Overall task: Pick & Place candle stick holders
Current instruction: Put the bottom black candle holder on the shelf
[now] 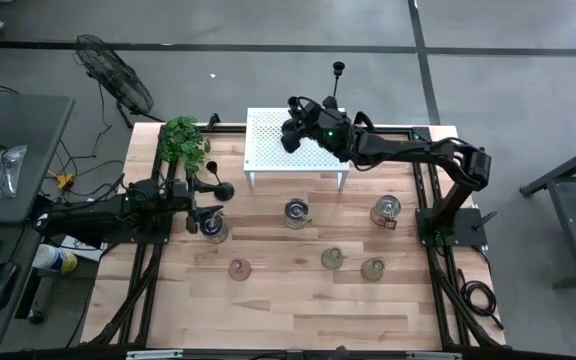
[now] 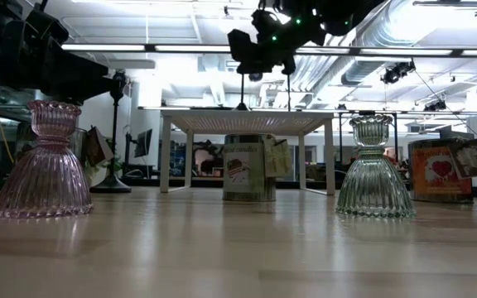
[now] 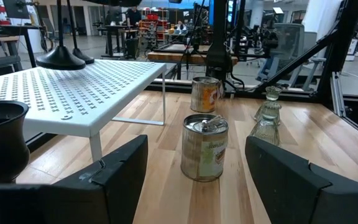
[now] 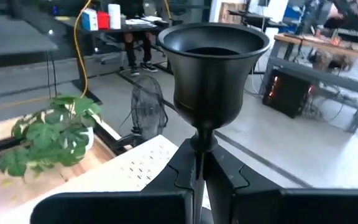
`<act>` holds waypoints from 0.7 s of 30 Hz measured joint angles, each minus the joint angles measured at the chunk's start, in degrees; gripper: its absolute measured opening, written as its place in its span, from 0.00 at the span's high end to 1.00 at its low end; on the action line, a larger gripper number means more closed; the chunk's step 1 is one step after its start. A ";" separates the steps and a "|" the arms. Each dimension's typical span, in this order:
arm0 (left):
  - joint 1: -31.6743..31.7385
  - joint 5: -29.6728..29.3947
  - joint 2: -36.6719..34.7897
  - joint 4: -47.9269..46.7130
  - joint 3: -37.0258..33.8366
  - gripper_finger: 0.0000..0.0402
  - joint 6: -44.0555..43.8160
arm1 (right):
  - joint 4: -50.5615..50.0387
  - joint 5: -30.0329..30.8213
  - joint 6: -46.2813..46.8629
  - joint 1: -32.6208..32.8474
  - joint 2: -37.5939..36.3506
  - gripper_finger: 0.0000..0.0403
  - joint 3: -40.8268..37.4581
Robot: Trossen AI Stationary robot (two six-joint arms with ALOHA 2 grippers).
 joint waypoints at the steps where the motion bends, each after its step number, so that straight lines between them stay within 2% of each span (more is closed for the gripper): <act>1: 0.02 0.02 0.00 -0.02 0.00 0.34 0.00 | 0.02 0.63 0.77 -0.19 0.18 0.99 0.00; 7: 0.02 0.02 -0.02 -0.02 0.00 0.34 -0.01 | -0.20 3.12 1.35 -2.58 0.90 0.99 0.08; 21: 0.02 0.02 -0.02 -0.02 0.00 0.34 -0.02 | -6.13 2.31 2.98 -5.28 4.99 0.99 6.87</act>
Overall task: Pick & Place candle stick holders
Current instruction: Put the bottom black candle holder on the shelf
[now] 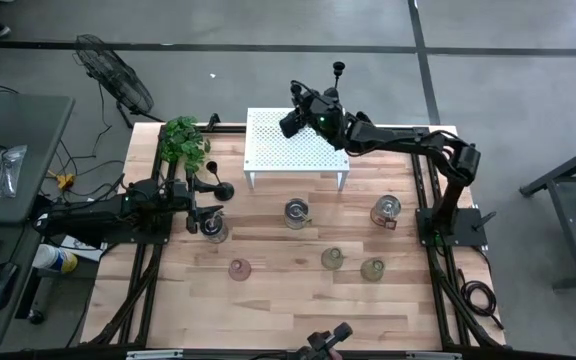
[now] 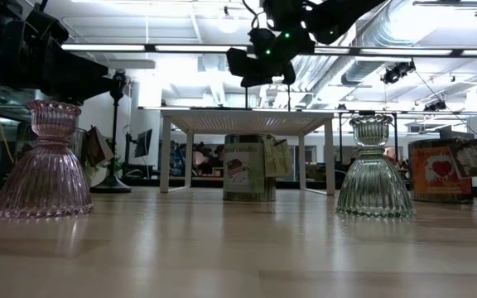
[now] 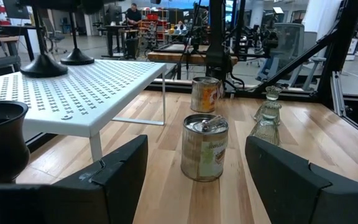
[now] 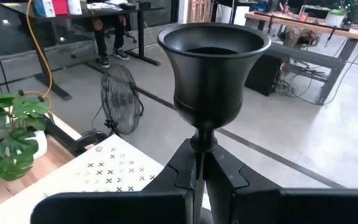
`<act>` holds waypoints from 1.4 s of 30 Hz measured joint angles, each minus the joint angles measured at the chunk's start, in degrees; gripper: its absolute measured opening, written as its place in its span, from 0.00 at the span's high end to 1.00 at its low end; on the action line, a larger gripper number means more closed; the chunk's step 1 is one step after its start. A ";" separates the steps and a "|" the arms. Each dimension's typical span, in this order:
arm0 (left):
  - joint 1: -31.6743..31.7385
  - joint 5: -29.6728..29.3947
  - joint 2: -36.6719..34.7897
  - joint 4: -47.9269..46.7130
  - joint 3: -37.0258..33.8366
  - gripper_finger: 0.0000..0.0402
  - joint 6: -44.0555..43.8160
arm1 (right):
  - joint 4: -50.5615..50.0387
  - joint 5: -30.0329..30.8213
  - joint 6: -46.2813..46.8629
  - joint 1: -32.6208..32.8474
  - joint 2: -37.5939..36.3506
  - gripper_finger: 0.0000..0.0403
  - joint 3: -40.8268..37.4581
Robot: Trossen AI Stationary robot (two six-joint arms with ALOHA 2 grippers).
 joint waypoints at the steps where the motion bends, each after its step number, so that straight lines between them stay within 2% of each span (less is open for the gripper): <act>1: -0.02 0.00 0.00 0.00 0.00 0.34 0.00 | -0.14 0.14 0.00 -0.06 -0.05 0.99 0.14; 25: -0.01 0.02 0.02 0.00 0.00 0.34 0.02 | -1.39 -3.22 3.46 -1.55 -0.11 0.99 0.12; 42: 0.00 0.01 0.01 0.00 0.00 0.34 0.01 | -2.08 -2.59 3.96 -1.50 -0.17 0.89 0.12</act>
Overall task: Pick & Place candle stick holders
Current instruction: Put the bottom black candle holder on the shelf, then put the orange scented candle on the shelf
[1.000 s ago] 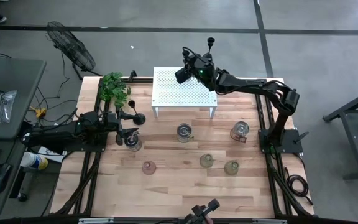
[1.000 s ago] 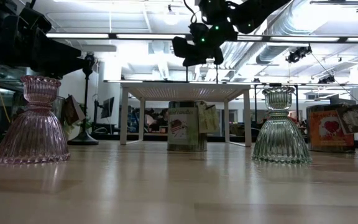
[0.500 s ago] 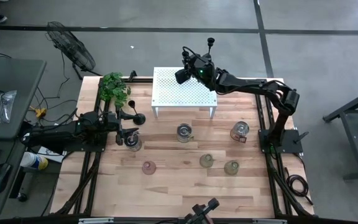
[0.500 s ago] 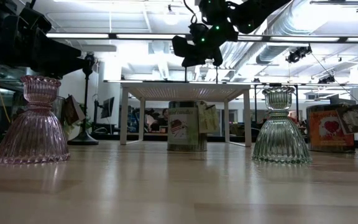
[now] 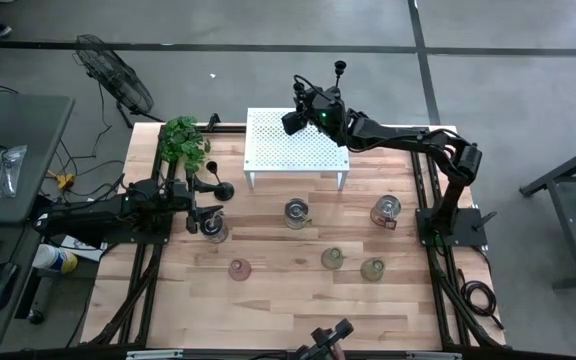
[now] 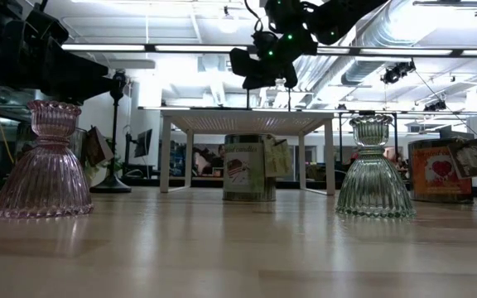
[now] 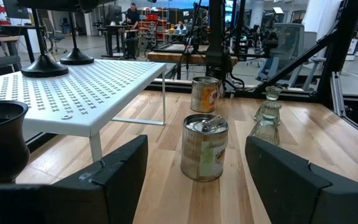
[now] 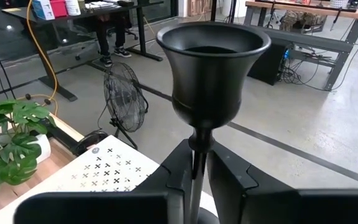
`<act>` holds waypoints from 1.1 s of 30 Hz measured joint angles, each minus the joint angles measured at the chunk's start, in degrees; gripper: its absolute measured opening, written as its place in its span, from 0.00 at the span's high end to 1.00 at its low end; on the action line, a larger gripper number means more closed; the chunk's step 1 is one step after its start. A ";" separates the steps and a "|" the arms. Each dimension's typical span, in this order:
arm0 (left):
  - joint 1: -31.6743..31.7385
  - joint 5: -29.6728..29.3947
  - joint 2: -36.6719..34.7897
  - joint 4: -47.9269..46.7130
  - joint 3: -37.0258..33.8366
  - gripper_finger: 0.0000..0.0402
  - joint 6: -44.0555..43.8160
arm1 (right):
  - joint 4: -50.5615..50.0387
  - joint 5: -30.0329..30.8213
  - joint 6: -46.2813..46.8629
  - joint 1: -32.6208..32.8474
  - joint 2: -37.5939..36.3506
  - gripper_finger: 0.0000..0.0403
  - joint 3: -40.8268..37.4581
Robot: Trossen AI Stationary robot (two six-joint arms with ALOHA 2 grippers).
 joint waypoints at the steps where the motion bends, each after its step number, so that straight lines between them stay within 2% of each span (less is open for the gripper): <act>1: -0.01 -0.01 -0.01 0.00 0.00 0.34 0.00 | -0.01 0.00 -0.01 0.00 -0.01 0.87 0.00; 5: -0.02 -0.01 0.00 0.00 0.00 0.34 0.01 | -0.28 0.02 -0.03 0.00 -0.01 0.77 0.00; 13: -0.02 -0.01 -0.01 0.00 0.00 0.34 0.01 | -0.89 0.04 -0.05 0.34 -0.03 0.51 0.00; 17: -0.02 -0.01 0.01 0.00 0.00 0.34 0.01 | -1.96 0.02 -0.06 0.72 -0.05 0.43 -0.02; 23: 0.00 -0.01 -0.01 -0.01 0.00 0.34 0.01 | -5.09 -0.32 -0.78 1.31 -1.40 0.39 -0.07; 28: -0.02 -0.01 -0.01 -0.02 0.00 0.34 0.01 | -12.00 -0.64 -1.70 2.03 -3.90 0.40 -0.07; 30: 0.00 -0.01 -0.01 -0.02 0.00 0.34 0.00 | -15.52 -2.36 -2.71 2.46 -4.88 0.40 -0.07; 33: 0.00 -0.01 0.00 -0.02 0.00 0.34 0.01 | -21.36 -8.21 -3.30 3.37 -6.77 0.40 -0.07</act>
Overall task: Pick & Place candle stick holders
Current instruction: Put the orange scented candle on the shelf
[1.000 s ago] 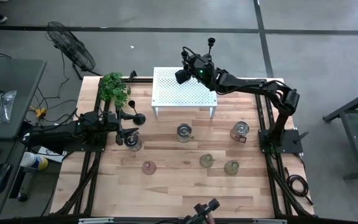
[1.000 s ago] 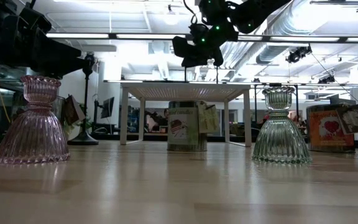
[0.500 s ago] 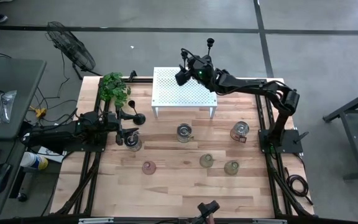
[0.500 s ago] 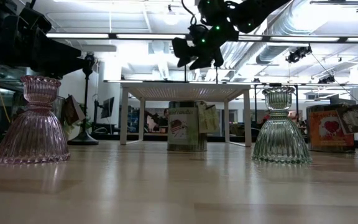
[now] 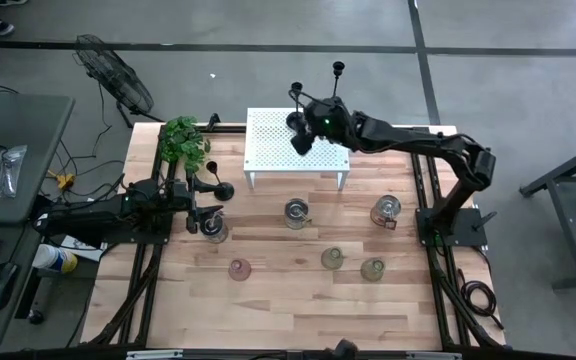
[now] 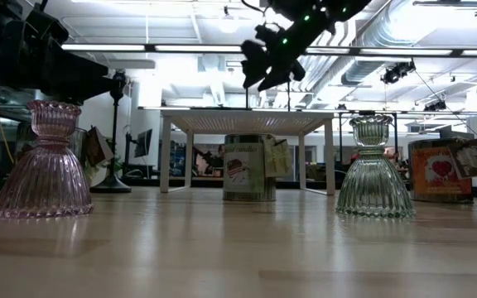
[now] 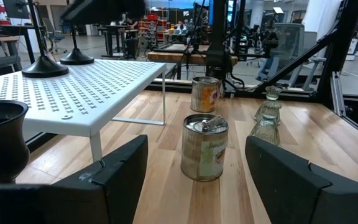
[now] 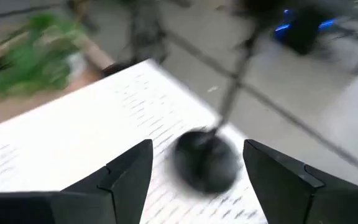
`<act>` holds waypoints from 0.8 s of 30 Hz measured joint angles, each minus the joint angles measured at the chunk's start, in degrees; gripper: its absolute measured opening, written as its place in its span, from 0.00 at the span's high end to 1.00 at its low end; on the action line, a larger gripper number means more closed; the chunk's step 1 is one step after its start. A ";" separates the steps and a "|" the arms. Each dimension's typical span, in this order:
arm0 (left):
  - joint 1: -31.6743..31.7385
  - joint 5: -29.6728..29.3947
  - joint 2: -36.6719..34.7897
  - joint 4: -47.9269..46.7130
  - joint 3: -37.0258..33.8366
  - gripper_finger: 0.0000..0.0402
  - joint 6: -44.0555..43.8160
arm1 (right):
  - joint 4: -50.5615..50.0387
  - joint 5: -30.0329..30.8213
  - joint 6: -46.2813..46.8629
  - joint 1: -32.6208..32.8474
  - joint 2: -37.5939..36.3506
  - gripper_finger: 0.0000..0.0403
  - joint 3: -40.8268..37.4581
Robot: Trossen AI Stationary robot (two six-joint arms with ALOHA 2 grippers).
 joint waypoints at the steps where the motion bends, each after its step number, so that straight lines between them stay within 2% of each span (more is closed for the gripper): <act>1: -0.01 0.00 0.00 0.01 0.00 0.34 -0.01 | -1.51 -1.98 -0.03 0.32 -0.77 0.40 -0.23; 5: 0.00 0.00 0.01 0.00 0.00 0.34 -0.02 | -7.60 -7.49 -0.65 2.09 -4.76 0.40 -3.62; 11: 0.00 0.00 -0.01 0.00 0.00 0.34 0.00 | -17.61 -8.85 2.56 5.15 -13.93 0.40 -11.59; 19: -0.01 0.00 0.00 0.02 0.00 0.34 0.00 | -23.10 -8.51 20.77 10.24 -27.77 0.40 -27.43; 24: 0.00 0.00 0.00 0.02 0.00 0.34 0.00 | -32.67 -8.34 29.30 11.68 -31.44 0.40 -30.70</act>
